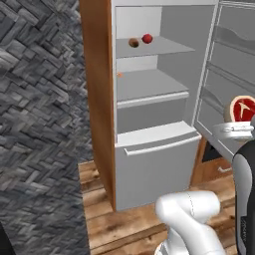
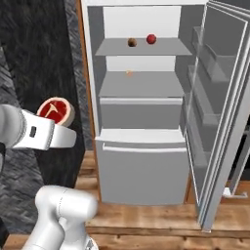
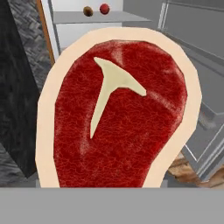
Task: Transport the steak and potato to the fridge. Place the steak on the rack containing meat and place the potato on the rack containing the vegetable, ensuring meats and vegetables are on different racks.
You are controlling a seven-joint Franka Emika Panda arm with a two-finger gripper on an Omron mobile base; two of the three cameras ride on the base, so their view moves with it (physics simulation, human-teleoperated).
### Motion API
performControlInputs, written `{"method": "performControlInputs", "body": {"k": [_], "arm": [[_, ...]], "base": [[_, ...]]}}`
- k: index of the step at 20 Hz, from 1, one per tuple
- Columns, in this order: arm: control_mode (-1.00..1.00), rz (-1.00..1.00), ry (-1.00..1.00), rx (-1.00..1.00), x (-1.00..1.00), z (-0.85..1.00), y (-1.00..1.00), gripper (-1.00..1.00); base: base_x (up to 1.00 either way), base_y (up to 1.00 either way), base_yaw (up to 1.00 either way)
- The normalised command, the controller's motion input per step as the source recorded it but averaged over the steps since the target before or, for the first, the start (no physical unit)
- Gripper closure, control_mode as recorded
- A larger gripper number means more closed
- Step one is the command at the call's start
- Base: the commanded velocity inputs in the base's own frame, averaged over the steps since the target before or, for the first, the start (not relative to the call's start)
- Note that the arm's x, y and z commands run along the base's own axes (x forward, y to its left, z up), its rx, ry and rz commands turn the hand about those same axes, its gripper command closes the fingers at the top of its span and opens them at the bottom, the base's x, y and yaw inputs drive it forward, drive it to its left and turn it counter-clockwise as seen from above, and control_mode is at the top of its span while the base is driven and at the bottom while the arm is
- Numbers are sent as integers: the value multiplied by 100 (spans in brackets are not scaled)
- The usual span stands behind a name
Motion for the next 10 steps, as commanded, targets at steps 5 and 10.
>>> {"method": "performControlInputs", "body": {"k": [5,10], "arm": [[100,0,0,0,0,0,0,100],[100,0,0,0,0,0,0,100]], "base": [[76,-20,22],[66,-20,10]]}}
